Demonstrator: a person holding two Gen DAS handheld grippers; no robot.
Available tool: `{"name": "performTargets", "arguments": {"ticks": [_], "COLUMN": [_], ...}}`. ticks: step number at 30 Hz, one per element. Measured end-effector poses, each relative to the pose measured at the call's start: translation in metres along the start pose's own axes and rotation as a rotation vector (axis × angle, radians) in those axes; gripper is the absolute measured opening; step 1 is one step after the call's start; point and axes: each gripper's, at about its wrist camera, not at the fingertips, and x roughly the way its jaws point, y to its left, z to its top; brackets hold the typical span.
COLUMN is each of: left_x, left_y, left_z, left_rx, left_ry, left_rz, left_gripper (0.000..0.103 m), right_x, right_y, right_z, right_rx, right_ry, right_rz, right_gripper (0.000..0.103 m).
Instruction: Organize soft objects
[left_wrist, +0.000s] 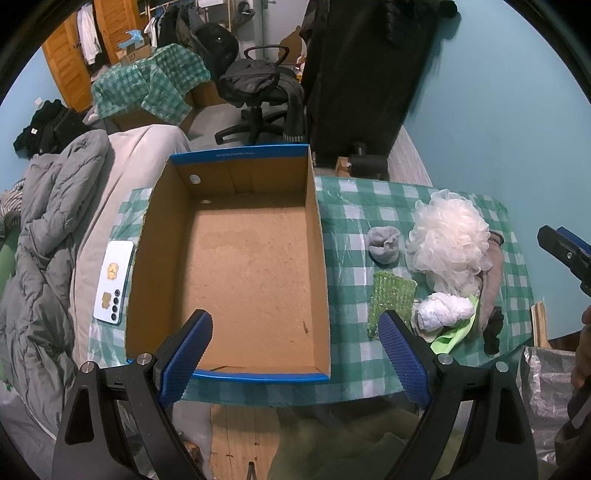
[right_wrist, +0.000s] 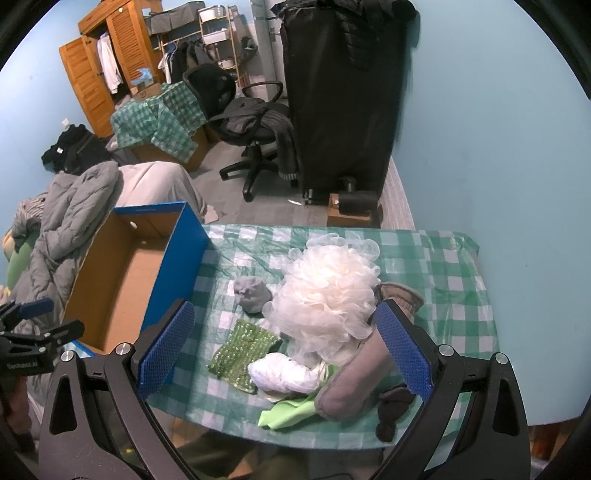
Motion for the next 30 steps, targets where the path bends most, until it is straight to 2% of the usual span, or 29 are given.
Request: {"name": "performTargets", "arguments": {"ticks": [23, 30], "left_x": [0.003, 0.008], "left_y": [-0.019, -0.026], "left_z": [0.011, 0.013], "left_rx": [0.044, 0.040], "left_ry": [-0.007, 0.003], "left_rz": [-0.022, -0.055], "left_gripper": [0.092, 0.092], "right_x": [0.000, -0.001], "right_y": [-0.004, -0.008], "right_z": [0.000, -0.008], "right_rx": [0.000, 0.019], "right_ry": [0.001, 0.017], "right_rz": [0.001, 0.001], "right_gripper": [0.098, 0.098]}}
